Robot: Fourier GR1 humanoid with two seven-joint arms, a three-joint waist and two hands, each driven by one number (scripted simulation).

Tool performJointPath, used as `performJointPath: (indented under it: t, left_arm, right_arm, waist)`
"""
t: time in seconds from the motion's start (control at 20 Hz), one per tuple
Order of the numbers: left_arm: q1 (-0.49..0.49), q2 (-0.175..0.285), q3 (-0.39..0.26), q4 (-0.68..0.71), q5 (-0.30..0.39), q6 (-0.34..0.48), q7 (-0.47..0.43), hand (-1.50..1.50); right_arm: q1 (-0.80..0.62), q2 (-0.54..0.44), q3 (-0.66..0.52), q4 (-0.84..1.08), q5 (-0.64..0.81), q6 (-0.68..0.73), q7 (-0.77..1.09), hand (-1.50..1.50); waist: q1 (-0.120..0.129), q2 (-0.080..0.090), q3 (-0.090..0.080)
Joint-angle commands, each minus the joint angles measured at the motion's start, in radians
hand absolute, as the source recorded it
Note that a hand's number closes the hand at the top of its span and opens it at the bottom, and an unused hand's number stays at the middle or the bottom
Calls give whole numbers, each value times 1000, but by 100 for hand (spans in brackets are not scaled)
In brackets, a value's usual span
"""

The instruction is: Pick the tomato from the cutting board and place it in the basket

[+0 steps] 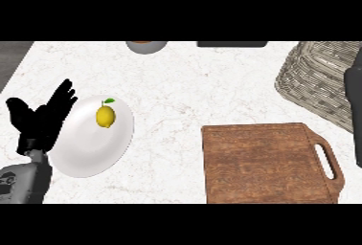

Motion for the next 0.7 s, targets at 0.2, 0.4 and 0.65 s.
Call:
performJointPath:
  t: [0.2,0.4,0.65]
  left_arm:
    - [23,25,13,15,4,-35,-24,0]
    - [-49,33,36,30,22,-22,31,0]
    - [-61,-6,-5,11,-14,16,40,0]
  right_arm:
    - [112,-9,-99,122,-114,-152,-228,150]
    - [50,-39,-127,230,-148,-177,-290,150]
    - [28,-80,-202,414,-124,-305,-284,-150]
  waist:
    - [5,1,0]
    - [5,1,0]
    - [9,3,0]
